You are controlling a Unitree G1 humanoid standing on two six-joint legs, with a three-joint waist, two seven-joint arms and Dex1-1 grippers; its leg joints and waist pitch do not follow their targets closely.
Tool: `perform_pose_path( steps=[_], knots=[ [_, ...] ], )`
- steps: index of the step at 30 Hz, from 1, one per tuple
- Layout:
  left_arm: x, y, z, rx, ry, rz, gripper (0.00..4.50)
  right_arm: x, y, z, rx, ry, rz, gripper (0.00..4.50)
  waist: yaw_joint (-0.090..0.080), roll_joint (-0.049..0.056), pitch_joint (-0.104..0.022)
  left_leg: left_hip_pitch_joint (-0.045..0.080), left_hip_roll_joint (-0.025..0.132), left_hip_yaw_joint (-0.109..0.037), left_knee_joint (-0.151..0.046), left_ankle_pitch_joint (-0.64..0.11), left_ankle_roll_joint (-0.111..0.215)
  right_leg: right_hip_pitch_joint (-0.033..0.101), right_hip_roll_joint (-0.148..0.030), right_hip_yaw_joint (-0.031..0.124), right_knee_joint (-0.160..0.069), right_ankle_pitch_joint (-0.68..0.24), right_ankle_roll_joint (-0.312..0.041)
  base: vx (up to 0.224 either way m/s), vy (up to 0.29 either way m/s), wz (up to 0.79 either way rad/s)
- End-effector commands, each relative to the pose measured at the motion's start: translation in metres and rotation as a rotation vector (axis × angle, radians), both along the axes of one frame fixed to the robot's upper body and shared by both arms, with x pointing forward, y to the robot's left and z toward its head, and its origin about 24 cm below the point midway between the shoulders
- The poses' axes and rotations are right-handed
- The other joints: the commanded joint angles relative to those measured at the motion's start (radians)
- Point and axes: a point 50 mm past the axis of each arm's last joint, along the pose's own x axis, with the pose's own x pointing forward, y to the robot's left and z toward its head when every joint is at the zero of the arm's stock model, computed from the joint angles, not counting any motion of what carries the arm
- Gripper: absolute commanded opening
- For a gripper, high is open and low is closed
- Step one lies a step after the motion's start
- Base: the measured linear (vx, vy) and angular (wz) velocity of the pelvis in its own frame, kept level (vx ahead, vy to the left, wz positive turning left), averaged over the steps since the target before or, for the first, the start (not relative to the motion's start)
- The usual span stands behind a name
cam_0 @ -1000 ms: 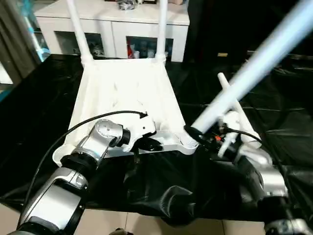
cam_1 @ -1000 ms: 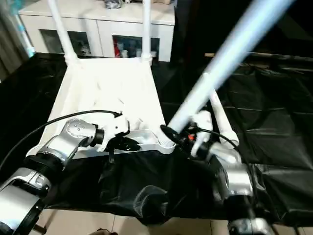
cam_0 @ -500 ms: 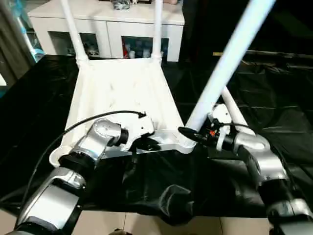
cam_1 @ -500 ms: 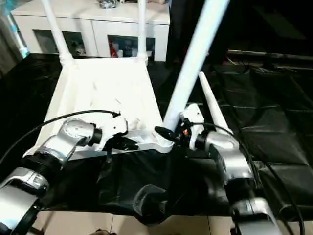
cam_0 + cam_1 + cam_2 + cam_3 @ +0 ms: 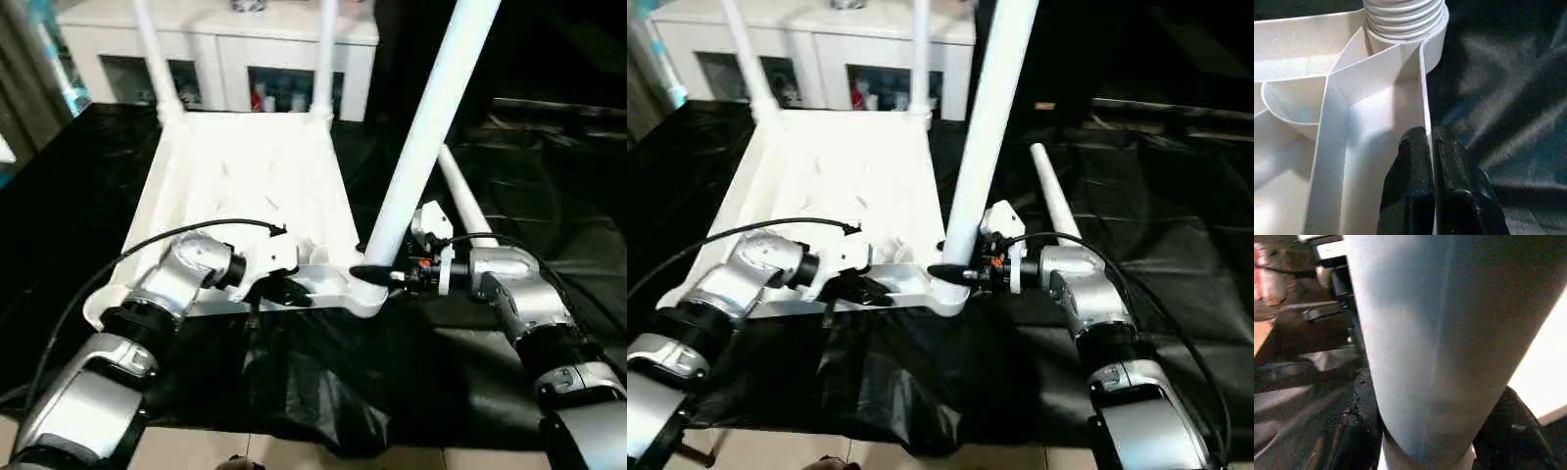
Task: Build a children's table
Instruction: Rotate leg to tighten
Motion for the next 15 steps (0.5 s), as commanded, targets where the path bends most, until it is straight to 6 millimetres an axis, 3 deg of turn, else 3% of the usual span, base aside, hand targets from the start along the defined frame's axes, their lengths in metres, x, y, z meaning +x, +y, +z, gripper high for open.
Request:
perform_pose_path(
  steps=[1,5,7,9,11,12,13,14,15],
  knots=[
    [-0.002,-0.015,0.020,-0.021,-0.064,-0.151,0.00,-0.015,-0.008,-0.034,-0.119,0.140,0.021,1.90,0.005,0.003,-0.065,0.032,0.074,-0.030,-0.079,-0.329,0.003,0.026,-0.073,0.048,-0.057,-0.238,-0.253,0.000,0.000,0.00],
    [0.002,-0.017,0.021,-0.033,-0.081,-0.107,0.00,-0.015,-0.008,-0.037,-0.112,0.134,-0.007,1.90,0.015,0.001,-0.065,0.027,0.072,-0.029,-0.075,-0.292,0.014,0.030,-0.073,0.050,-0.054,-0.225,-0.253,0.000,0.000,0.00],
    [0.005,-0.018,0.022,-0.041,-0.092,-0.071,0.00,-0.014,-0.008,-0.038,-0.104,0.130,-0.037,1.90,0.017,0.001,-0.064,0.029,0.073,-0.029,-0.075,-0.307,0.007,0.027,-0.075,0.051,-0.057,-0.264,-0.246,0.000,0.000,0.00],
    [0.007,-0.018,0.023,-0.051,-0.095,-0.042,0.00,-0.012,-0.008,-0.039,-0.098,0.126,-0.065,1.90,0.017,0.000,-0.057,0.035,0.073,-0.032,-0.078,-0.363,-0.012,0.020,-0.075,0.050,-0.068,-0.376,-0.220,0.000,0.000,0.00],
    [0.012,-0.022,0.028,-0.096,-0.095,0.033,0.00,-0.007,-0.009,-0.044,-0.104,0.112,-0.205,1.89,0.013,0.003,-0.054,0.037,0.073,-0.039,-0.080,-0.404,-0.032,0.016,-0.078,0.050,-0.074,-0.455,-0.197,0.000,0.000,0.00],
    [0.015,-0.025,0.030,-0.116,-0.090,0.066,0.00,-0.003,-0.010,-0.048,-0.122,0.106,-0.295,1.89,0.003,0.003,-0.051,0.041,0.071,-0.046,-0.083,-0.457,-0.057,0.009,-0.078,0.047,-0.080,-0.523,-0.175,-0.054,0.013,-0.06],
    [0.015,-0.025,0.030,-0.116,-0.090,0.066,0.00,-0.003,-0.010,-0.048,-0.122,0.106,-0.295,1.89,0.003,0.003,-0.051,0.041,0.071,-0.046,-0.083,-0.457,-0.057,0.009,-0.078,0.047,-0.080,-0.523,-0.175,-0.054,0.013,-0.06],
    [0.017,-0.028,0.032,-0.129,-0.086,0.109,0.00,0.000,-0.011,-0.052,-0.139,0.108,-0.399,1.89,-0.011,0.006,-0.048,0.038,0.068,-0.056,-0.086,-0.507,-0.072,0.010,-0.078,0.041,-0.087,-0.587,-0.143,-0.058,0.023,-0.10],
    [0.017,-0.028,0.032,-0.129,-0.086,0.109,0.00,0.000,-0.011,-0.052,-0.139,0.108,-0.399,1.89,-0.017,0.006,-0.047,0.040,0.068,-0.057,-0.087,-0.528,-0.076,0.006,-0.076,0.039,-0.091,-0.601,-0.136,-0.055,0.029,-0.11]
  ],
)
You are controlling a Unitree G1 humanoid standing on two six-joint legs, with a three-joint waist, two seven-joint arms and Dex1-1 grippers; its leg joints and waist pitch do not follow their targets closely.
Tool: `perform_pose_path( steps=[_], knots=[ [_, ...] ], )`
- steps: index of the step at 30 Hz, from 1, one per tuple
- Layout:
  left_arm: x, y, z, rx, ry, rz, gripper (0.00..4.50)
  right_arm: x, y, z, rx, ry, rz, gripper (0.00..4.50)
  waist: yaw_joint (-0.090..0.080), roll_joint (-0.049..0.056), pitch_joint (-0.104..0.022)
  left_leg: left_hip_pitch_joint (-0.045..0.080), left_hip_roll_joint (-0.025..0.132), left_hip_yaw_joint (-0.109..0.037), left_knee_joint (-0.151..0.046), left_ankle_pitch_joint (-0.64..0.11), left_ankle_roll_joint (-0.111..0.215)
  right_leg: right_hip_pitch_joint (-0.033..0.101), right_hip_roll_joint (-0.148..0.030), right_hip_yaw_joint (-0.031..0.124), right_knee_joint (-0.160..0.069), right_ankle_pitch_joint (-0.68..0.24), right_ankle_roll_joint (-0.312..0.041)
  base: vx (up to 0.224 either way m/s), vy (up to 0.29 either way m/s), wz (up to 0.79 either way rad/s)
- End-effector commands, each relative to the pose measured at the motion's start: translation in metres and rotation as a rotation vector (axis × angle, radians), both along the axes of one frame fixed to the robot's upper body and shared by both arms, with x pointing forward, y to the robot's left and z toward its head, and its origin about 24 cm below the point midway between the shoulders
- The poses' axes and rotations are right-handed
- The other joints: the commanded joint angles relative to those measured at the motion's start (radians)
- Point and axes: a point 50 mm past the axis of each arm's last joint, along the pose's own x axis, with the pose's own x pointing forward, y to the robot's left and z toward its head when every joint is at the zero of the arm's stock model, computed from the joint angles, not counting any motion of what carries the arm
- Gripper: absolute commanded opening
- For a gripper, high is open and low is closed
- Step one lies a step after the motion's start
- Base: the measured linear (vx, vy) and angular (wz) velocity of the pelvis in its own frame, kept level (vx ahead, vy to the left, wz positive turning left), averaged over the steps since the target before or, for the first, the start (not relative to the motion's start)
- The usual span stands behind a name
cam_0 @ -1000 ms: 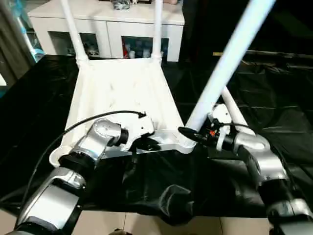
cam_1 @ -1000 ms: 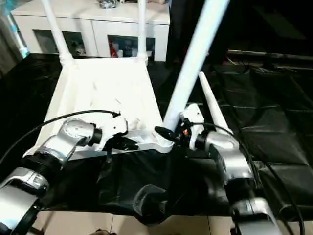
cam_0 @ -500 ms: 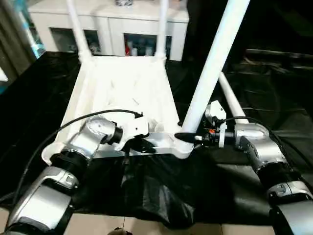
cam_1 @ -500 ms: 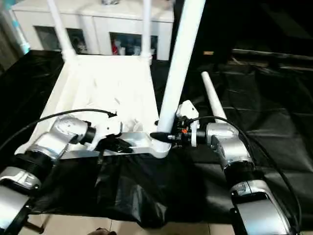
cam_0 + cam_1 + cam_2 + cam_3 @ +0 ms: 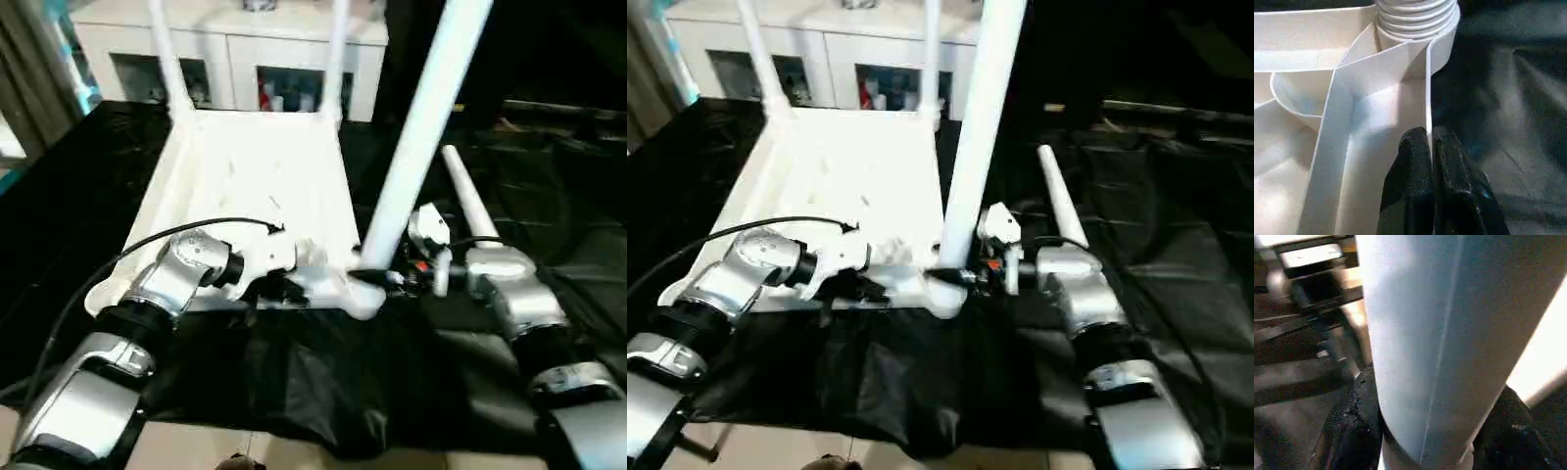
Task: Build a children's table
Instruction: Rotate leg to tighten
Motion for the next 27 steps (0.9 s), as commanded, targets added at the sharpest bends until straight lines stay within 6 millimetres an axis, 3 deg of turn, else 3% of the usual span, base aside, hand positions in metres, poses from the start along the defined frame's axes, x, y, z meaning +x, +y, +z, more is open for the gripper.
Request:
perform_pose_path(
  steps=[1,3,5,7,9,11,12,13,14,15,16,17,18,19,20,21,22,23,24,26,27],
  knots=[
    [0.012,-0.022,0.037,-0.107,-0.100,-0.035,0.00,-0.010,-0.019,-0.044,-0.148,0.175,-0.199,1.89,-0.014,0.008,-0.048,0.042,0.065,-0.059,-0.089,-0.560,-0.075,0.012,-0.075,0.033,-0.104,-0.619,-0.130,-0.055,0.029,-0.11],
    [0.019,-0.029,0.039,-0.113,-0.100,0.054,0.00,-0.002,-0.013,-0.047,-0.144,0.187,-0.352,1.89,-0.029,0.015,-0.048,0.043,0.063,-0.065,-0.092,-0.596,-0.084,0.011,-0.073,0.026,-0.107,-0.616,-0.128,-0.025,0.019,-0.07],
    [0.022,-0.031,0.040,-0.108,-0.105,0.090,0.00,0.001,-0.011,-0.048,-0.150,0.188,-0.402,1.89,-0.044,0.017,-0.048,0.033,0.063,-0.073,-0.098,-0.629,-0.087,0.022,-0.070,0.014,-0.110,-0.601,-0.115,-0.050,0.039,-0.17],
    [0.026,-0.034,0.040,-0.103,-0.106,0.159,0.00,0.005,-0.006,-0.048,-0.152,0.189,-0.467,1.89,-0.053,0.028,-0.047,0.047,0.062,-0.077,-0.096,-0.688,-0.090,0.020,-0.071,-0.006,-0.122,-0.591,-0.109,0.000,0.000,0.00],
    [0.036,-0.042,0.035,-0.059,-0.104,0.347,0.00,0.016,0.011,-0.047,-0.133,0.228,-0.642,1.89,-0.065,0.031,-0.043,0.047,0.062,-0.079,-0.098,-0.713,-0.093,0.018,-0.071,-0.013,-0.124,-0.575,-0.114,0.000,0.000,0.00],
    [0.037,-0.046,0.032,-0.036,-0.109,0.399,0.00,0.019,0.022,-0.046,-0.121,0.253,-0.698,1.89,-0.069,0.031,-0.039,0.059,0.061,-0.080,-0.100,-0.761,-0.092,0.017,-0.061,-0.033,-0.134,-0.580,-0.096,0.000,0.000,0.00],
    [0.038,-0.049,0.030,-0.022,-0.117,0.423,0.00,0.021,0.030,-0.044,-0.112,0.265,-0.721,1.89,-0.070,0.043,-0.033,0.058,0.068,-0.078,-0.116,-0.804,-0.094,0.026,-0.055,-0.045,-0.122,-0.541,-0.100,0.000,0.000,0.00],
    [0.038,-0.051,0.030,-0.014,-0.122,0.432,0.00,0.022,0.035,-0.043,-0.105,0.272,-0.727,1.89,-0.063,0.052,-0.029,0.018,0.089,-0.073,-0.171,-0.863,-0.101,0.066,-0.030,-0.048,-0.055,-0.440,-0.108,0.000,0.000,0.00],
    [0.037,-0.053,0.029,-0.009,-0.125,0.438,0.00,0.023,0.040,-0.041,-0.099,0.279,-0.731,1.89,-0.048,0.058,-0.028,-0.007,0.104,-0.057,-0.213,-0.893,-0.108,0.091,-0.015,-0.042,0.022,-0.345,-0.117,-0.075,-0.016,0.00],
    [0.037,-0.055,0.029,-0.006,-0.124,0.444,0.00,0.024,0.044,-0.040,-0.094,0.285,-0.734,1.89,-0.002,0.038,-0.031,-0.036,0.110,-0.007,-0.259,-0.887,-0.089,0.103,0.006,-0.015,0.120,-0.208,-0.094,-0.037,-0.094,0.13],
    [0.036,-0.057,0.028,-0.005,-0.122,0.444,0.00,0.024,0.048,-0.039,-0.096,0.286,-0.729,1.89,0.005,0.020,-0.033,-0.004,0.093,0.013,-0.244,-0.809,-0.083,0.077,0.002,0.019,0.110,-0.313,-0.079,-0.037,-0.094,0.13],
    [0.035,-0.058,0.028,-0.007,-0.119,0.444,0.00,0.024,0.051,-0.038,-0.098,0.286,-0.728,1.89,-0.005,-0.046,-0.041,0.149,0.009,-0.007,0.052,-0.480,-0.064,-0.104,-0.110,0.058,-0.157,-0.915,-0.026,0.079,-0.158,0.09],
    [0.034,-0.059,0.027,-0.006,-0.112,0.445,0.00,0.025,0.055,-0.037,-0.098,0.288,-0.726,1.89,0.000,-0.047,-0.049,0.113,0.003,-0.024,0.080,-0.307,-0.017,-0.074,-0.142,0.091,-0.168,-1.011,-0.017,0.129,-0.103,-0.29],
    [0.034,-0.058,0.026,-0.005,-0.109,0.448,0.00,0.025,0.057,-0.037,-0.100,0.289,-0.727,1.89,0.011,-0.037,-0.039,-0.013,0.005,-0.067,0.057,-0.086,0.018,0.042,-0.169,0.095,-0.124,-0.917,-0.043,0.129,-0.103,-0.29],
    [0.034,-0.058,0.026,-0.003,-0.107,0.450,0.00,0.025,0.058,-0.037,-0.101,0.290,-0.728,1.89,0.028,0.005,-0.035,-0.008,0.036,-0.078,-0.011,-0.077,-0.026,0.043,-0.139,0.038,-0.126,-0.802,-0.077,0.096,0.005,-0.51],
    [0.034,-0.057,0.025,-0.001,-0.106,0.453,0.00,0.025,0.059,-0.037,-0.103,0.293,-0.730,1.89,0.018,0.023,-0.047,-0.032,0.063,-0.092,-0.071,-0.164,-0.055,0.065,-0.073,0.002,-0.064,-0.512,-0.096,0.051,0.045,-0.37],
    [0.034,-0.057,0.025,0.000,-0.105,0.456,0.00,0.025,0.059,-0.037,-0.105,0.294,-0.732,1.89,0.012,0.035,-0.052,-0.020,0.074,-0.097,-0.082,-0.250,-0.060,0.058,-0.060,-0.004,-0.053,-0.414,-0.106,0.051,0.045,-0.37],
    [0.034,-0.056,0.025,0.001,-0.104,0.458,0.00,0.025,0.060,-0.037,-0.108,0.296,-0.734,1.89,0.009,0.039,-0.054,0.017,0.079,-0.094,-0.087,-0.420,-0.080,0.033,-0.061,0.003,-0.059,-0.353,-0.148,0.057,0.025,-0.09],
    [0.034,-0.056,0.026,0.002,-0.103,0.459,0.00,0.025,0.060,-0.038,-0.110,0.300,-0.736,1.89,0.003,0.025,-0.053,0.029,0.069,-0.084,-0.084,-0.482,-0.086,0.029,-0.070,0.012,-0.067,-0.335,-0.192,0.000,0.000,0.00],
    [0.035,-0.056,0.026,0.001,-0.104,0.458,0.00,0.025,0.061,-0.038,-0.114,0.304,-0.729,1.89,0.005,0.021,-0.050,0.033,0.056,-0.071,-0.079,-0.470,-0.064,0.029,-0.078,0.016,-0.086,-0.416,-0.194,0.000,0.000,0.00],
    [0.035,-0.056,0.027,0.001,-0.104,0.458,0.00,0.025,0.061,-0.038,-0.116,0.304,-0.727,1.89,0.004,0.021,-0.049,0.027,0.056,-0.070,-0.079,-0.444,-0.053,0.035,-0.082,0.017,-0.092,-0.456,-0.179,0.000,0.000,0.00]
  ],
)
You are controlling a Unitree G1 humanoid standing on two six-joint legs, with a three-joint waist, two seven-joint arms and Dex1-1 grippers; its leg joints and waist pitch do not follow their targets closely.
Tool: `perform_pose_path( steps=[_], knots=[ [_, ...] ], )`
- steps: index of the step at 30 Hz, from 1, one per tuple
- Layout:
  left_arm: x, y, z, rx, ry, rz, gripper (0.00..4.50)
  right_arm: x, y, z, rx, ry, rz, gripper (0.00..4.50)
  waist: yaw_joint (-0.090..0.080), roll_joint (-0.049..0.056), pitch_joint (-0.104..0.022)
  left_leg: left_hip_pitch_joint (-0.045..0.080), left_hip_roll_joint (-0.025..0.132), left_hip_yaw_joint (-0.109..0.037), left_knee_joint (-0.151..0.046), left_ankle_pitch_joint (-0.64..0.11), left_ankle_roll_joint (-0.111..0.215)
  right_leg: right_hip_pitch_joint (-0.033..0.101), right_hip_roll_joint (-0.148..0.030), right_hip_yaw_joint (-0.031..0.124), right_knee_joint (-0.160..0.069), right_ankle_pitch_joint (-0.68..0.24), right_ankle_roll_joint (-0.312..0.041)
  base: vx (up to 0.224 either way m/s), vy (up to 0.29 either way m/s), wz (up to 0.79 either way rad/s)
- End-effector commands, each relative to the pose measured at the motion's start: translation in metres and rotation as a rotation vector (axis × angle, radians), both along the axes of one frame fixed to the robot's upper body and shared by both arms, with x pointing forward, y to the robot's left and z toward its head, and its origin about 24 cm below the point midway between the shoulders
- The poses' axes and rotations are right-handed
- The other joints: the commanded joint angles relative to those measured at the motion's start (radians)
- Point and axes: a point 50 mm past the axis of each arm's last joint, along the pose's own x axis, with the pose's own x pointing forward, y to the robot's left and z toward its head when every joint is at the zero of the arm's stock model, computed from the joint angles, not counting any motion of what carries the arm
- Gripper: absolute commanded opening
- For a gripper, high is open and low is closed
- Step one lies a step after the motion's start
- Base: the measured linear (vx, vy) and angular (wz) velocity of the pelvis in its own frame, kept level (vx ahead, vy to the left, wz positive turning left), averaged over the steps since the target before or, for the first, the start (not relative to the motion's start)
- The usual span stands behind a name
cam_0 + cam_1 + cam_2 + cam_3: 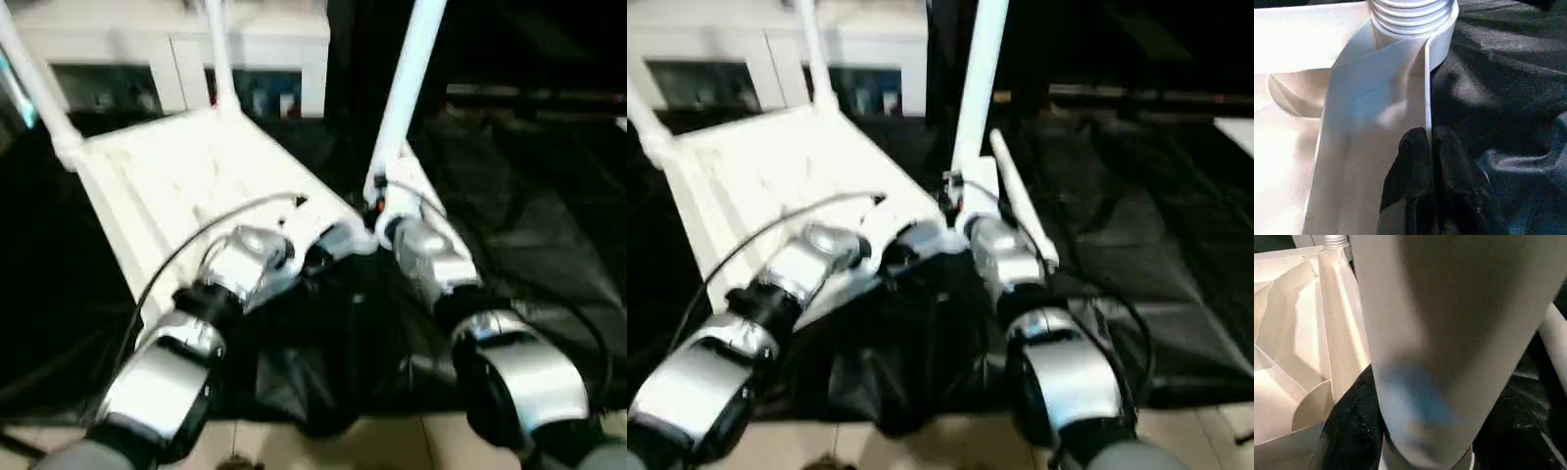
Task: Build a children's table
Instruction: Rotate leg to tighten
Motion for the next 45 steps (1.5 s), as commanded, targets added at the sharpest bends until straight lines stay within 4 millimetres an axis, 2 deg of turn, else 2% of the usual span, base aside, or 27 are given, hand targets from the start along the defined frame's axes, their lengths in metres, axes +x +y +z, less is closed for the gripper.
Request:
perform_pose_path(
  steps=[1,2,5,6,7,9,11,13,14,15,18,19,21,22,23,24,25,27,29,31,33,34,35,36,38,40,45],
  knots=[
    [0.009,-0.006,0.023,-0.012,-0.091,0.002,0.00,-0.025,0.011,-0.050,-0.023,0.237,0.051,1.89,-0.004,0.009,-0.057,0.020,0.048,-0.021,-0.084,-0.429,-0.007,0.033,-0.092,0.064,-0.113,-0.447,-0.141,0.000,0.000,0.00],
    [0.009,-0.006,0.023,-0.013,-0.092,0.001,0.00,-0.025,0.012,-0.049,-0.021,0.237,0.061,1.89,-0.003,0.013,-0.056,0.018,0.049,-0.021,-0.086,-0.420,-0.008,0.032,-0.091,0.064,-0.114,-0.449,-0.131,0.000,0.000,0.00],
    [0.009,-0.006,0.024,-0.015,-0.094,-0.002,0.00,-0.025,0.014,-0.047,-0.010,0.230,0.074,1.89,-0.005,0.011,-0.056,0.022,0.050,-0.020,-0.087,-0.430,-0.009,0.029,-0.089,0.065,-0.116,-0.449,-0.128,0.000,0.000,0.00],
    [0.009,-0.006,0.025,-0.018,-0.097,-0.009,0.00,-0.023,0.016,-0.043,0.018,0.215,0.083,2.24,-0.005,0.012,-0.055,0.021,0.050,-0.021,-0.088,-0.434,-0.009,0.029,-0.089,0.064,-0.117,-0.456,-0.126,0.000,0.000,0.00],
    [0.009,-0.007,0.025,-0.022,-0.102,-0.018,0.00,-0.021,0.016,-0.041,0.028,0.205,0.088,2.24,-0.005,0.011,-0.055,0.022,0.050,-0.020,-0.088,-0.437,-0.009,0.028,-0.089,0.064,-0.118,-0.462,-0.124,0.000,0.000,0.00],
    [0.009,-0.007,0.027,-0.038,-0.108,-0.029,0.00,-0.019,0.018,-0.036,0.050,0.184,0.102,2.62,-0.005,0.009,-0.055,0.021,0.049,-0.021,-0.087,-0.436,-0.004,0.029,-0.091,0.063,-0.121,-0.483,-0.116,0.000,0.000,0.00],
    [0.008,-0.009,0.029,-0.062,-0.128,-0.061,0.00,-0.016,0.019,-0.029,0.064,0.150,0.122,2.64,-0.004,0.007,-0.057,0.019,0.049,-0.021,-0.087,-0.420,0.001,0.030,-0.092,0.064,-0.120,-0.482,-0.116,0.000,0.000,0.00],
    [0.006,-0.009,0.031,-0.077,-0.146,-0.103,0.00,-0.012,0.019,-0.021,0.078,0.112,0.143,2.79,-0.002,0.006,-0.064,0.010,0.052,-0.020,-0.087,-0.369,0.005,0.038,-0.093,0.066,-0.112,-0.418,-0.127,0.000,0.000,0.00],
    [0.005,-0.009,0.031,-0.083,-0.151,-0.118,0.00,-0.011,0.018,-0.018,0.083,0.100,0.151,2.79,-0.001,0.008,-0.065,0.011,0.055,-0.017,-0.087,-0.342,0.010,0.034,-0.090,0.068,-0.106,-0.360,-0.145,0.000,0.000,0.00],
    [0.003,-0.008,0.031,-0.088,-0.159,-0.157,0.00,-0.009,0.017,-0.012,0.085,0.067,0.189,2.95,-0.003,0.005,-0.066,0.005,0.055,-0.015,-0.086,-0.321,0.017,0.039,-0.089,0.068,-0.099,-0.319,-0.162,0.000,0.000,0.00],
    [0.001,-0.005,0.031,-0.097,-0.156,-0.174,0.00,-0.008,0.015,-0.005,0.093,0.026,0.243,3.16,-0.001,0.007,-0.071,0.005,0.056,-0.005,-0.080,-0.265,0.035,0.044,-0.089,0.068,-0.089,-0.244,-0.192,0.000,0.000,0.00],
    [0.000,-0.004,0.031,-0.101,-0.156,-0.182,0.00,-0.007,0.014,-0.003,0.097,0.011,0.268,3.26,0.000,0.004,-0.073,0.005,0.055,-0.002,-0.077,-0.244,0.041,0.044,-0.088,0.069,-0.087,-0.215,-0.199,0.000,0.000,0.00],
    [-0.001,-0.001,0.031,-0.108,-0.161,-0.201,0.00,-0.008,0.010,0.002,0.102,-0.023,0.320,3.46,0.002,0.005,-0.081,0.000,0.056,0.002,-0.070,-0.140,0.072,0.052,-0.084,0.068,-0.065,-0.058,-0.234,0.025,-0.001,0.00],
    [-0.002,0.000,0.031,-0.112,-0.164,-0.211,0.00,-0.008,0.008,0.003,0.099,-0.034,0.340,3.46,0.003,0.006,-0.082,0.002,0.056,0.003,-0.068,-0.116,0.083,0.052,-0.083,0.068,-0.060,-0.017,-0.243,0.051,-0.003,0.00],
    [-0.002,0.001,0.031,-0.114,-0.164,-0.214,0.00,-0.008,0.007,0.004,0.095,-0.038,0.350,3.58,0.002,0.005,-0.083,-0.001,0.056,0.004,-0.064,-0.078,0.107,0.056,-0.083,0.067,-0.051,0.053,-0.260,0.000,0.000,0.00],
    [-0.004,0.003,0.031,-0.117,-0.164,-0.235,0.00,-0.010,0.003,0.004,0.078,-0.052,0.384,3.68,0.004,0.004,-0.086,0.003,0.055,0.005,-0.061,-0.055,0.126,0.055,-0.083,0.067,-0.046,0.094,-0.273,0.000,0.000,0.00],
    [-0.006,0.005,0.030,-0.120,-0.162,-0.261,0.00,-0.013,-0.002,0.004,0.058,-0.065,0.425,3.77,0.007,0.002,-0.086,0.002,0.055,0.006,-0.058,-0.044,0.146,0.057,-0.084,0.066,-0.045,0.113,-0.278,0.000,0.000,0.00],
    [-0.007,0.008,0.029,-0.116,-0.156,-0.274,0.00,-0.015,-0.006,0.004,0.045,-0.072,0.456,3.77,0.011,0.003,-0.087,0.002,0.057,0.007,-0.055,-0.031,0.167,0.055,-0.083,0.065,-0.043,0.125,-0.278,0.000,0.000,0.00],
    [-0.011,0.013,0.029,-0.110,-0.157,-0.333,0.00,-0.023,-0.016,0.005,0.016,-0.092,0.541,3.77,0.015,0.004,-0.085,0.003,0.058,0.007,-0.055,-0.035,0.170,0.054,-0.082,0.065,-0.045,0.108,-0.274,0.000,0.000,0.00],
    [-0.017,0.018,0.030,-0.118,-0.161,-0.432,0.00,-0.033,-0.026,0.004,-0.019,-0.097,0.631,3.77,0.033,0.002,-0.083,0.006,0.062,0.010,-0.056,-0.074,0.156,0.053,-0.081,0.065,-0.052,0.038,-0.247,0.000,0.000,0.00],
    [-0.027,0.026,0.030,-0.116,-0.126,-0.536,0.00,-0.044,-0.041,0.005,-0.056,-0.091,0.728,3.77,0.039,0.007,-0.080,0.010,0.066,0.009,-0.060,-0.110,0.130,0.050,-0.080,0.065,-0.057,-0.020,-0.237,0.000,0.000,0.00],
    [-0.027,0.026,0.030,-0.116,-0.126,-0.536,0.00,-0.044,-0.041,0.005,-0.056,-0.091,0.728,3.77,0.041,0.006,-0.080,0.011,0.067,0.009,-0.062,-0.126,0.114,0.048,-0.080,0.067,-0.057,-0.042,-0.233,0.000,0.000,0.00],
    [-0.027,0.027,0.030,-0.113,-0.122,-0.546,0.00,-0.046,-0.043,0.006,-0.060,-0.088,0.741,3.77,0.041,0.006,-0.080,0.011,0.067,0.009,-0.062,-0.126,0.114,0.048,-0.080,0.067,-0.057,-0.042,-0.233,0.000,0.000,0.00],
    [-0.030,0.031,0.030,-0.102,-0.112,-0.579,0.00,-0.051,-0.048,0.006,-0.071,-0.074,0.783,3.77,0.048,0.007,-0.078,0.017,0.066,0.012,-0.063,-0.153,0.091,0.043,-0.080,0.069,-0.063,-0.080,-0.231,0.000,0.000,0.00],
    [-0.033,0.036,0.030,-0.090,-0.102,-0.620,0.00,-0.056,-0.053,0.006,-0.085,-0.053,0.833,3.77,0.052,0.002,-0.077,0.016,0.065,0.013,-0.065,-0.161,0.080,0.044,-0.080,0.069,-0.064,-0.106,-0.220,0.000,0.000,0.00],
    [-0.035,0.038,0.031,-0.095,-0.095,-0.648,0.00,-0.058,-0.055,0.006,-0.086,-0.042,0.853,3.77,0.054,0.001,-0.076,0.015,0.065,0.014,-0.065,-0.169,0.072,0.044,-0.083,0.068,-0.066,-0.131,-0.208,0.000,0.000,0.00],
    [-0.037,0.042,0.031,-0.103,-0.083,-0.665,0.00,-0.063,-0.057,0.003,-0.131,-0.001,0.897,3.77,0.053,-0.003,-0.081,0.009,0.062,0.014,-0.062,-0.132,0.077,0.048,-0.084,0.067,-0.058,-0.092,-0.206,0.000,0.000,0.00]
  ],
)
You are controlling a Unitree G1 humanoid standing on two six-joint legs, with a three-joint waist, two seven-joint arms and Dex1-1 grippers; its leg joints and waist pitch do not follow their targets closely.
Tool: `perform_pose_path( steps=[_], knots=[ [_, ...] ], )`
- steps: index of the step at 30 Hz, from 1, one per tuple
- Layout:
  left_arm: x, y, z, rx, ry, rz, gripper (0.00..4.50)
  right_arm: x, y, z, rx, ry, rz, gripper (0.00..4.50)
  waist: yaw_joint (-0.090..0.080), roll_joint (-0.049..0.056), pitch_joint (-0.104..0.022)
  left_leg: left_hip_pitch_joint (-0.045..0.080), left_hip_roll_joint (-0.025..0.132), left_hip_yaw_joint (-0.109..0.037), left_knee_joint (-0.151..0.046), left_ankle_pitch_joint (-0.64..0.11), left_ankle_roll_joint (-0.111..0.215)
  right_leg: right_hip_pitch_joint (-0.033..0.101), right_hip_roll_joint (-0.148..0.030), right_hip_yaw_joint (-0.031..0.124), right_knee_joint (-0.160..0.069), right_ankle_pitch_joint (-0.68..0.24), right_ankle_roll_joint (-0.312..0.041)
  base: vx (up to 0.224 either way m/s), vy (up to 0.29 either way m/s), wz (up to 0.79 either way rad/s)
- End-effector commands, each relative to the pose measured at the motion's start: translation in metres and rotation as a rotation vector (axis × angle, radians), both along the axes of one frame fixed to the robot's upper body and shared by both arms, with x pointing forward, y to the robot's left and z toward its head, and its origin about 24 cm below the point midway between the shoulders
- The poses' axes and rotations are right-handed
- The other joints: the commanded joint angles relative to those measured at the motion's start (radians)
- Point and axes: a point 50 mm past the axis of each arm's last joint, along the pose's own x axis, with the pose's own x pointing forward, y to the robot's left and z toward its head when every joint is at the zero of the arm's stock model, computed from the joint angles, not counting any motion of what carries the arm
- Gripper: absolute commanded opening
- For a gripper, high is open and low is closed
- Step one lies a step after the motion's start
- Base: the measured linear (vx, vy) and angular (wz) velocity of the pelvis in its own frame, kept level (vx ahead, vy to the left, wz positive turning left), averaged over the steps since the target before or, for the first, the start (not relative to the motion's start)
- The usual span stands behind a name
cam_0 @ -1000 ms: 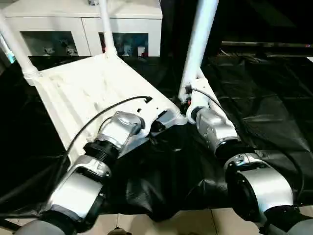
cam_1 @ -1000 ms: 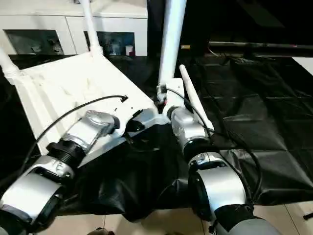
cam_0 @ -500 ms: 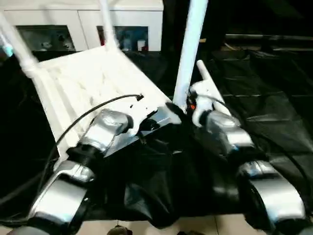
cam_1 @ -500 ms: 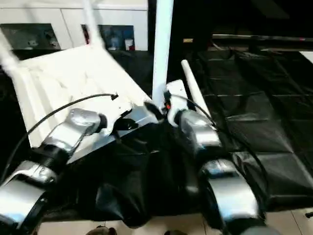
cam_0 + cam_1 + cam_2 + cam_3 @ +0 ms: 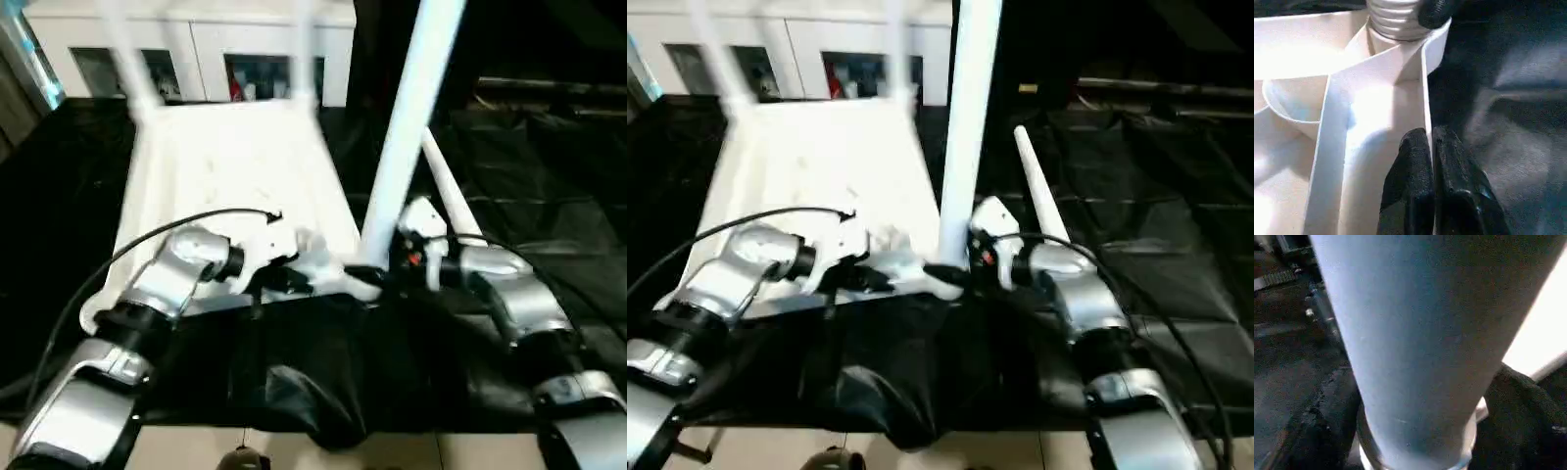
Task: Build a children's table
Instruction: Rotate leg to tighten
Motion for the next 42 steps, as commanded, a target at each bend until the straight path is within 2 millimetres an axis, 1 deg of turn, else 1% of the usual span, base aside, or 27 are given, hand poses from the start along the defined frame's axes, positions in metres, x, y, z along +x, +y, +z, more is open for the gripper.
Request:
perform_pose_path(
  steps=[1,3,6,7,9,12,16,17,19,20,24,25,26,27,28,29,30,31,32,34,35,36,38,39,40,41,42],
  knots=[
    [-0.002,-0.014,0.019,-0.066,-0.066,-0.104,0.00,-0.002,-0.003,-0.001,-0.035,0.005,0.003,3.77,-0.004,-0.004,-0.083,0.023,0.052,-0.015,-0.061,-0.126,0.068,0.063,-0.075,0.067,-0.059,-0.097,-0.205,0.000,0.000,0.00],
    [-0.001,-0.014,0.018,-0.065,-0.066,-0.104,0.00,-0.001,-0.003,-0.002,-0.038,0.011,-0.005,3.43,-0.007,-0.006,-0.084,0.020,0.049,-0.015,-0.058,-0.111,0.073,0.066,-0.075,0.067,-0.058,-0.084,-0.208,0.000,0.000,0.00],
    [-0.001,-0.013,0.018,-0.066,-0.067,-0.104,0.00,-0.001,-0.001,-0.002,-0.036,0.018,-0.005,3.32,-0.009,-0.006,-0.085,0.020,0.048,-0.014,-0.057,-0.102,0.081,0.066,-0.073,0.066,-0.057,-0.081,-0.209,0.000,0.000,0.00],
    [-0.001,-0.013,0.019,-0.066,-0.067,-0.103,0.00,-0.001,-0.001,-0.003,-0.036,0.019,-0.004,3.08,-0.008,-0.006,-0.085,0.020,0.049,-0.015,-0.057,-0.102,0.081,0.066,-0.074,0.066,-0.057,-0.083,-0.209,0.000,0.000,0.00],
    [0.000,-0.012,0.018,-0.063,-0.070,-0.098,0.00,-0.001,0.000,-0.004,-0.033,0.028,-0.002,3.03,-0.008,-0.006,-0.085,0.022,0.049,-0.014,-0.056,-0.103,0.082,0.065,-0.073,0.065,-0.058,-0.088,-0.209,0.000,0.000,0.00],
    [0.001,-0.011,0.018,-0.061,-0.071,-0.094,0.00,-0.002,0.001,-0.005,-0.029,0.035,-0.001,2.81,-0.008,-0.007,-0.085,0.022,0.049,-0.014,-0.055,-0.100,0.081,0.065,-0.073,0.065,-0.056,-0.086,-0.209,0.000,0.000,0.00],
    [0.001,-0.010,0.018,-0.058,-0.071,-0.090,0.00,-0.003,0.001,-0.008,-0.026,0.049,-0.003,2.76,-0.007,-0.007,-0.087,0.021,0.048,-0.014,-0.053,-0.091,0.083,0.066,-0.073,0.065,-0.054,-0.079,-0.209,0.000,0.000,0.00],
    [0.002,-0.009,0.017,-0.052,-0.072,-0.066,0.00,-0.002,0.002,-0.011,-0.014,0.054,-0.034,2.76,-0.007,-0.009,-0.087,0.022,0.048,-0.014,-0.053,-0.090,0.084,0.065,-0.073,0.065,-0.054,-0.076,-0.210,0.000,0.000,0.00],
    [0.003,-0.008,0.017,-0.047,-0.072,-0.049,0.00,-0.001,0.002,-0.012,-0.006,0.058,-0.058,2.75,-0.008,-0.007,-0.086,0.021,0.048,-0.014,-0.053,-0.096,0.083,0.064,-0.073,0.065,-0.055,-0.088,-0.209,0.000,0.000,0.00],
    [0.007,-0.009,0.016,-0.044,-0.076,-0.003,0.00,0.003,0.001,-0.016,-0.001,0.059,-0.125,2.75,-0.010,-0.008,-0.086,0.021,0.049,-0.014,-0.054,-0.095,0.079,0.064,-0.074,0.066,-0.054,-0.089,-0.209,0.000,0.000,0.00],
    [0.022,-0.017,0.013,-0.063,-0.101,0.202,0.00,0.020,0.004,-0.034,0.041,0.109,-0.491,2.74,-0.020,-0.004,-0.081,0.027,0.047,-0.016,-0.059,-0.146,0.034,0.060,-0.077,0.067,-0.067,-0.180,-0.203,0.000,0.000,0.00],
    [0.025,-0.019,0.012,-0.063,-0.106,0.242,0.00,0.022,0.007,-0.037,0.040,0.111,-0.536,2.74,-0.030,-0.004,-0.079,0.027,0.045,-0.021,-0.062,-0.183,0.000,0.062,-0.077,0.065,-0.072,-0.236,-0.188,0.000,0.000,0.00],
    [0.026,-0.020,0.012,-0.063,-0.107,0.251,0.00,0.023,0.007,-0.037,0.039,0.111,-0.545,2.74,-0.030,-0.004,-0.079,0.027,0.045,-0.021,-0.062,-0.183,0.000,0.062,-0.077,0.065,-0.072,-0.236,-0.188,0.000,0.000,0.00],
    [0.032,-0.025,0.010,-0.062,-0.117,0.346,0.00,0.026,0.016,-0.041,0.038,0.110,-0.603,2.74,-0.037,-0.004,-0.079,0.028,0.043,-0.019,-0.061,-0.199,-0.005,0.062,-0.077,0.067,-0.076,-0.253,-0.178,0.000,0.000,0.00],
    [0.034,-0.026,0.010,-0.063,-0.118,0.362,0.00,0.026,0.017,-0.041,0.038,0.111,-0.613,2.74,-0.041,-0.006,-0.078,0.027,0.042,-0.017,-0.060,-0.199,-0.004,0.060,-0.075,0.068,-0.077,-0.251,-0.177,0.000,0.000,0.00],
    [0.037,-0.029,0.009,-0.065,-0.121,0.411,0.00,0.027,0.023,-0.043,0.040,0.114,-0.640,2.74,-0.042,-0.007,-0.080,0.026,0.040,-0.017,-0.058,-0.190,0.000,0.062,-0.077,0.069,-0.077,-0.242,-0.178,0.000,0.000,0.00],
    [0.042,-0.036,0.007,-0.067,-0.123,0.504,0.00,0.029,0.036,-0.045,0.050,0.127,-0.687,2.74,-0.040,-0.007,-0.081,0.027,0.039,-0.016,-0.057,-0.179,0.009,0.062,-0.076,0.068,-0.077,-0.228,-0.180,0.000,0.000,0.00],
    [0.042,-0.037,0.007,-0.068,-0.123,0.514,0.00,0.029,0.038,-0.045,0.051,0.129,-0.692,2.74,-0.040,-0.007,-0.081,0.027,0.039,-0.016,-0.057,-0.179,0.009,0.062,-0.076,0.068,-0.077,-0.228,-0.180,0.000,0.000,0.00],
    [0.044,-0.041,0.006,-0.070,-0.123,0.542,0.00,0.030,0.044,-0.046,0.054,0.133,-0.714,2.74,-0.040,-0.009,-0.081,0.026,0.039,-0.016,-0.057,-0.169,0.015,0.063,-0.074,0.068,-0.075,-0.217,-0.182,0.000,0.000,0.00],
    [0.045,-0.050,0.005,-0.070,-0.123,0.562,0.00,0.032,0.057,-0.047,0.060,0.148,-0.740,2.74,-0.039,-0.008,-0.082,0.025,0.039,-0.015,-0.056,-0.161,0.023,0.062,-0.075,0.068,-0.075,-0.204,-0.185,0.000,0.000,0.00],
    [0.044,-0.054,0.004,-0.068,-0.122,0.559,0.00,0.032,0.063,-0.047,0.054,0.149,-0.734,2.74,-0.039,-0.007,-0.083,0.028,0.040,-0.016,-0.056,-0.163,0.023,0.062,-0.075,0.067,-0.074,-0.200,-0.189,0.000,0.000,0.00],
    [0.043,-0.058,0.002,-0.064,-0.129,0.539,0.00,0.031,0.071,-0.046,0.045,0.139,-0.710,2.74,-0.039,-0.007,-0.081,0.025,0.040,-0.016,-0.057,-0.169,0.029,0.063,-0.075,0.067,-0.075,-0.197,-0.189,0.000,0.000,0.00],
    [0.041,-0.060,0.002,-0.072,-0.133,0.515,0.00,0.031,0.079,-0.041,0.084,0.125,-0.656,2.74,-0.040,-0.006,-0.080,0.026,0.040,-0.016,-0.058,-0.180,0.033,0.063,-0.075,0.067,-0.077,-0.201,-0.186,0.000,0.000,0.00],
    [0.041,-0.060,0.002,-0.075,-0.132,0.511,0.00,0.032,0.080,-0.039,0.103,0.121,-0.644,3.09,-0.040,-0.007,-0.082,0.027,0.041,-0.016,-0.058,-0.183,0.036,0.064,-0.075,0.067,-0.076,-0.196,-0.186,0.000,0.000,0.00],
    [0.040,-0.060,0.002,-0.082,-0.133,0.495,0.00,0.032,0.080,-0.036,0.130,0.119,-0.628,3.30,-0.040,-0.007,-0.082,0.026,0.041,-0.016,-0.058,-0.178,0.039,0.064,-0.075,0.067,-0.073,-0.184,-0.191,0.000,0.000,0.00],
    [0.040,-0.060,0.003,-0.085,-0.134,0.489,0.00,0.033,0.080,-0.035,0.137,0.119,-0.624,3.44,-0.040,-0.007,-0.082,0.026,0.041,-0.016,-0.057,-0.178,0.042,0.065,-0.074,0.067,-0.074,-0.180,-0.192,0.000,0.000,0.00],
    [0.040,-0.060,0.003,-0.092,-0.133,0.480,0.00,0.033,0.080,-0.033,0.151,0.116,-0.615,3.47,-0.041,-0.009,-0.083,0.023,0.040,-0.016,-0.057,-0.171,0.051,0.068,-0.074,0.067,-0.071,-0.165,-0.197,0.000,0.000,0.00]
  ],
)
